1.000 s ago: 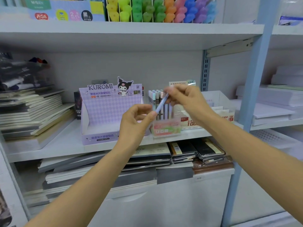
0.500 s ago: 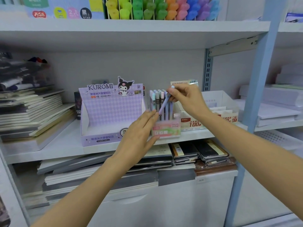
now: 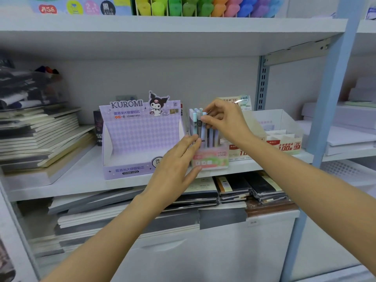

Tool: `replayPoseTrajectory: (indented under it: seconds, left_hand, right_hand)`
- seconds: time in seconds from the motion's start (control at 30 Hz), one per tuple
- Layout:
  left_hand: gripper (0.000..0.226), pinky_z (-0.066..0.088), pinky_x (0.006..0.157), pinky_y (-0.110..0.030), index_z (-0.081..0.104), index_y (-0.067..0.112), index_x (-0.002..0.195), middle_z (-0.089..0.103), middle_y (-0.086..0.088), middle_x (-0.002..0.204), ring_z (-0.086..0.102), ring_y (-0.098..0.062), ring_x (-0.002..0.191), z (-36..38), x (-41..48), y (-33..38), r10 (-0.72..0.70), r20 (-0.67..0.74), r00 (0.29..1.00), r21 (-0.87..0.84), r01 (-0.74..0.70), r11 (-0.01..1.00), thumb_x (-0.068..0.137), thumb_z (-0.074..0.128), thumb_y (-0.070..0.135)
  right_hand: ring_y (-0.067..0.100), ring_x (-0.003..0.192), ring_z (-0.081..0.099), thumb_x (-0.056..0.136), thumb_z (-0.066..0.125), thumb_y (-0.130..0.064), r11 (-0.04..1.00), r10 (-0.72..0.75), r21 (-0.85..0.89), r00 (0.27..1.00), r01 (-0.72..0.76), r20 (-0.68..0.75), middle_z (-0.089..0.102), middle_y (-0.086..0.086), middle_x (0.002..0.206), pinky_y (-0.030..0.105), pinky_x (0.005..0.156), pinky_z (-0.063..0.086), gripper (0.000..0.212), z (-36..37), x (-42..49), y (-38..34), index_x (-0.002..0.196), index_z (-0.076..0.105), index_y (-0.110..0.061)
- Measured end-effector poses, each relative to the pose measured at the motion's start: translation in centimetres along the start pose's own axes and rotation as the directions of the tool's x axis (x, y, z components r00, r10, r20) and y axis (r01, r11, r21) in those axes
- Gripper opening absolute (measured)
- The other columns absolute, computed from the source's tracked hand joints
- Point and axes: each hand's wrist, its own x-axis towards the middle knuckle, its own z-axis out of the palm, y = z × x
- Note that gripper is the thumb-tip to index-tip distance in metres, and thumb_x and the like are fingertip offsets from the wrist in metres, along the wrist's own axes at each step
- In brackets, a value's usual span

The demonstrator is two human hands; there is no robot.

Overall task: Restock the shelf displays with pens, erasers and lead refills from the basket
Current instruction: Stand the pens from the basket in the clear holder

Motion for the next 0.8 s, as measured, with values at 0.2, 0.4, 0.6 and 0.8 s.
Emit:
replayPoseTrajectory:
  seconds: [0.2, 0.4, 0.6, 0.8]
  left_hand:
    - [0.048, 0.029, 0.113, -0.033, 0.046, 0.014, 0.142, 0.034, -0.005, 0.154, 0.031, -0.02, 0.141, -0.3, -2.0, 0.5, 0.01, -0.059, 0.998, 0.007, -0.009, 1.0, 0.096, 0.056, 0.025]
    - [0.017, 0.04, 0.079, -0.029, 0.064, 0.007, 0.103, 0.056, -0.009, 0.103, 0.051, -0.023, 0.094, 5.6, -13.0, 0.6, -0.136, -0.123, 0.983, -0.089, 0.126, 0.988, 0.088, 0.056, 0.005]
    - [0.023, 0.041, 0.089, -0.036, 0.061, 0.01, 0.117, 0.055, -0.008, 0.121, 0.051, -0.029, 0.11, 15.3, -28.0, -0.4, -0.421, 0.453, 0.786, -0.047, 0.493, 0.869, 0.097, 0.049, 0.011]
    - [0.052, 0.034, 0.107, -0.033, 0.022, 0.015, 0.153, 0.027, -0.005, 0.158, 0.038, -0.024, 0.135, 20.2, -39.0, -0.7, -0.486, 0.766, 0.42, 0.123, 0.646, 0.753, 0.104, 0.036, 0.018]
  right_hand:
    - [0.012, 0.079, 0.06, 0.09, 0.067, -0.017, 0.987, -0.117, -0.125, 0.987, 0.103, -0.109, 0.066, 0.003, 0.09, 0.023, 0.074, 0.051, 0.019, 0.5, -2.5, -1.1, 0.106, 0.068, -0.007]
    - [0.006, 0.054, 0.057, 0.097, 0.055, -0.021, 0.988, -0.099, 0.135, 0.984, 0.079, 0.149, 0.059, -0.01, 0.064, 0.019, 0.054, 0.045, 0.021, 5.9, -13.6, 0.1, 0.082, 0.067, -0.011]
    - [-0.001, 0.052, 0.058, 0.095, 0.06, -0.022, 0.953, 0.28, -0.101, 0.7, -0.287, 0.657, 0.064, -0.005, 0.064, 0.023, 0.057, 0.052, 0.02, 14.3, -27.5, 8.8, 0.083, 0.069, -0.008]
    - [0.016, 0.095, 0.061, 0.096, 0.059, -0.024, 0.878, 0.454, -0.376, 0.268, -0.295, 0.85, 0.068, 0.005, 0.11, 0.026, 0.079, 0.044, 0.023, 19.7, -39.0, 16.1, 0.114, 0.065, -0.012]
